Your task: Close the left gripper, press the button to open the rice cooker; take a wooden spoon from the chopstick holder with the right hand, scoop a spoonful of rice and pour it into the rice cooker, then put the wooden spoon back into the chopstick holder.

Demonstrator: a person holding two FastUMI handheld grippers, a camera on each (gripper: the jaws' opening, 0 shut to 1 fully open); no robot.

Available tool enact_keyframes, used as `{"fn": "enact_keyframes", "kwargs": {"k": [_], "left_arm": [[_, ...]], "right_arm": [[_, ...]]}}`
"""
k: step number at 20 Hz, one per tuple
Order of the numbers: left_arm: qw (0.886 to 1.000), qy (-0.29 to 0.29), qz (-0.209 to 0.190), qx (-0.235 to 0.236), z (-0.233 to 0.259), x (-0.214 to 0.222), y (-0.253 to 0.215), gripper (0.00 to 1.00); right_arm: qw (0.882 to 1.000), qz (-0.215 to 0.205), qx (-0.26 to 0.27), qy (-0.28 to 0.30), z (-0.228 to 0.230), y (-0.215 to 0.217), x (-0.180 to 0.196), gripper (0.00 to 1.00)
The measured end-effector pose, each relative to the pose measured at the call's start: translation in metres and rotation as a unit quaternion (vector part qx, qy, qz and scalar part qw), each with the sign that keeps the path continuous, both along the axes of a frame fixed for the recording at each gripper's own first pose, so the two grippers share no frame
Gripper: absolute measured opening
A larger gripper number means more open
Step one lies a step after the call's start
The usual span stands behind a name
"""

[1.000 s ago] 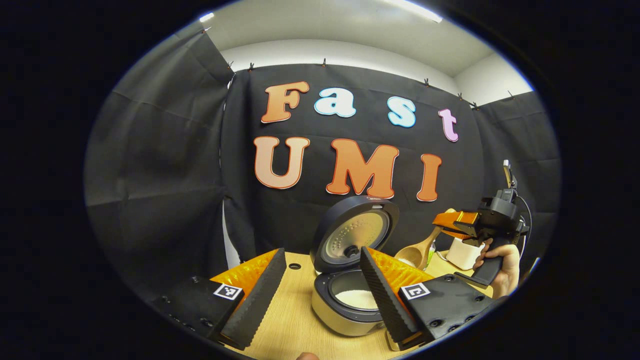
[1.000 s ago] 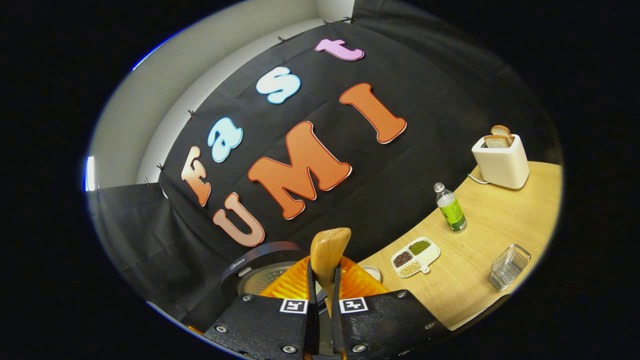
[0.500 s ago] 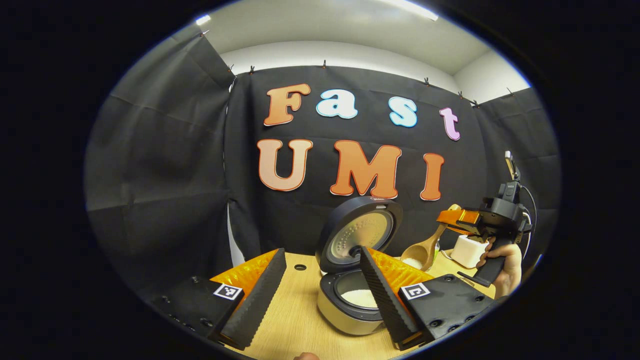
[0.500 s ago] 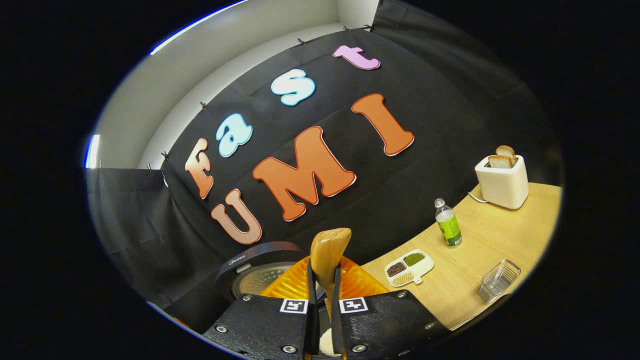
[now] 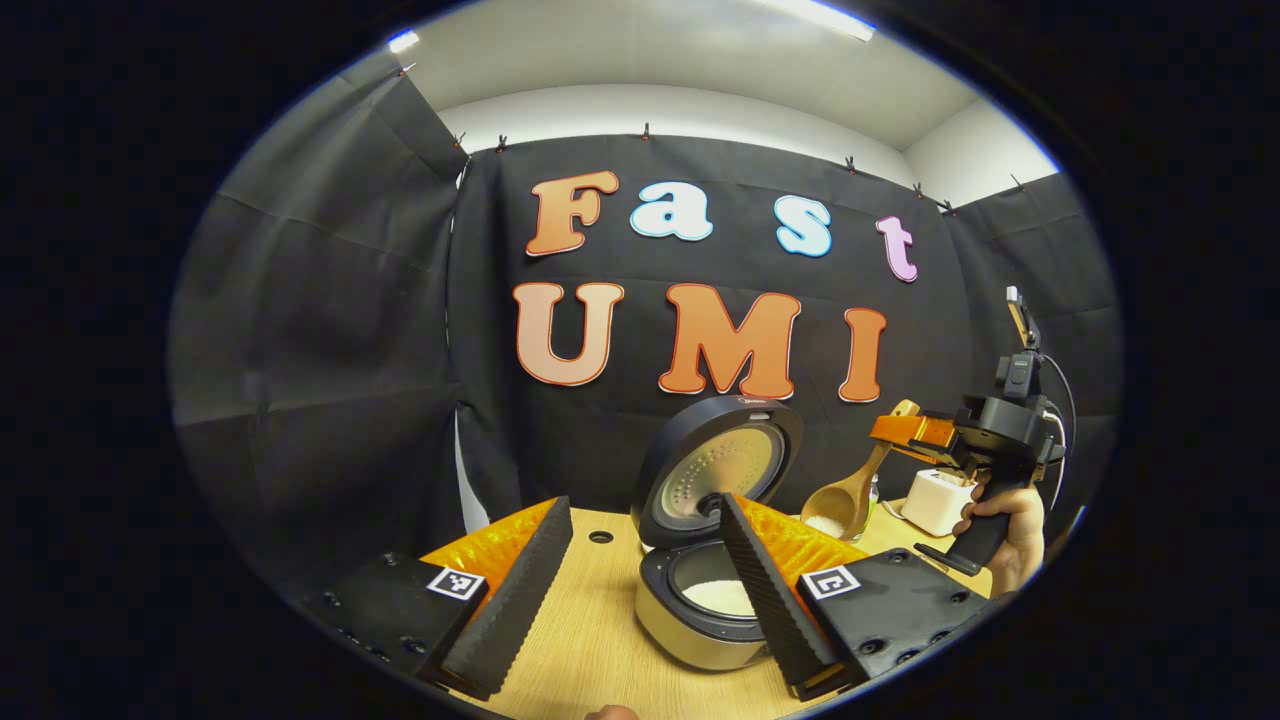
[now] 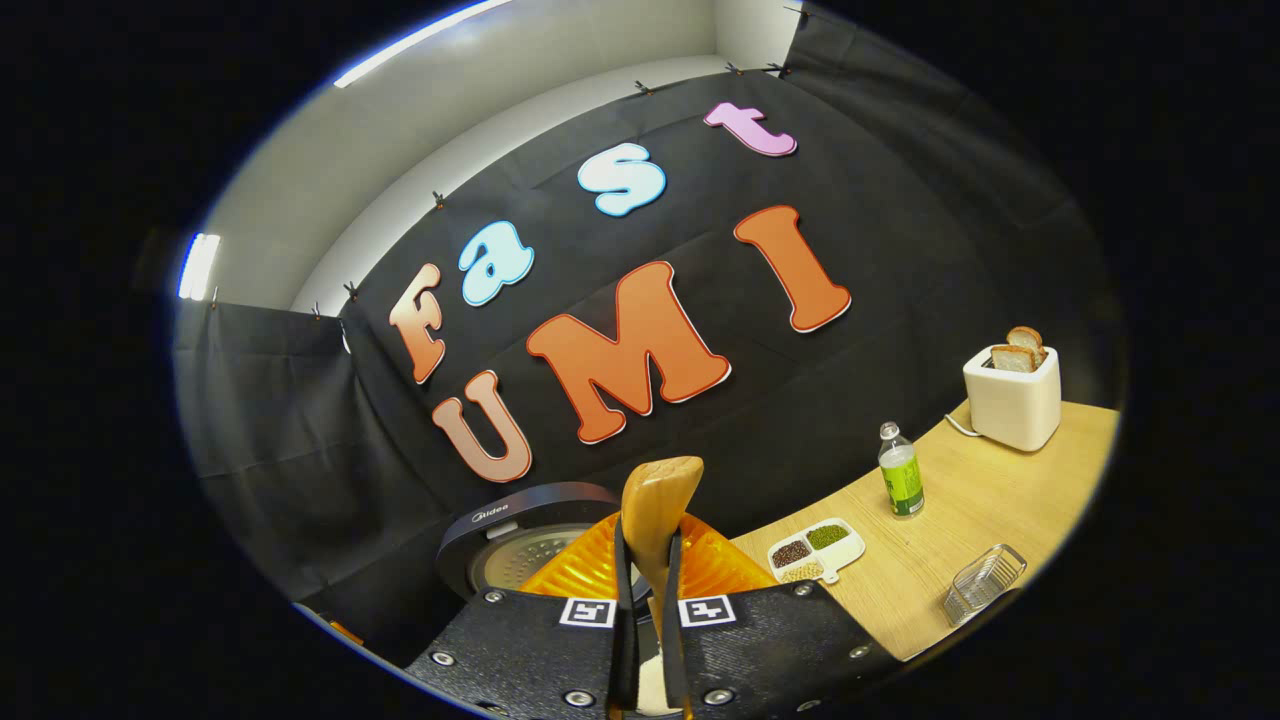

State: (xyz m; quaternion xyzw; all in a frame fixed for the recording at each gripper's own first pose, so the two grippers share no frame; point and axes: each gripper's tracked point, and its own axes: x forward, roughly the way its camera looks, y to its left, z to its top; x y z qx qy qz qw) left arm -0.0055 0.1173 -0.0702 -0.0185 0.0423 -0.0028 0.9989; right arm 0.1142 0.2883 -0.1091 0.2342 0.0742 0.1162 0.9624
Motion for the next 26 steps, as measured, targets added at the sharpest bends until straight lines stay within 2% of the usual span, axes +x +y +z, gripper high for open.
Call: {"fn": "enact_keyframes", "kwargs": {"k": [13, 19, 22, 26], "left_arm": [[1.0, -0.002, 0.005, 0.001, 0.001, 0.001, 0.004, 0.99], [1.0, -0.004, 0.001, 0.002, 0.002, 0.003, 0.001, 0.97], [1.0, -0.004, 0.0, 0.003, 0.002, 0.002, 0.0, 0.98], [1.0, -0.007, 0.003, 0.0, 0.003, 0.003, 0.003, 0.98]], "right_arm": [[0.994, 0.051, -0.084, -0.054, 0.013, 0.038, -0.017, 0.09], [0.985, 0.058, -0.134, -0.092, 0.024, 0.047, -0.023, 0.08], [0.981, 0.074, -0.148, -0.101, 0.026, 0.059, -0.028, 0.09], [0.97, 0.104, -0.187, -0.118, 0.022, 0.077, -0.035, 0.08]]}}
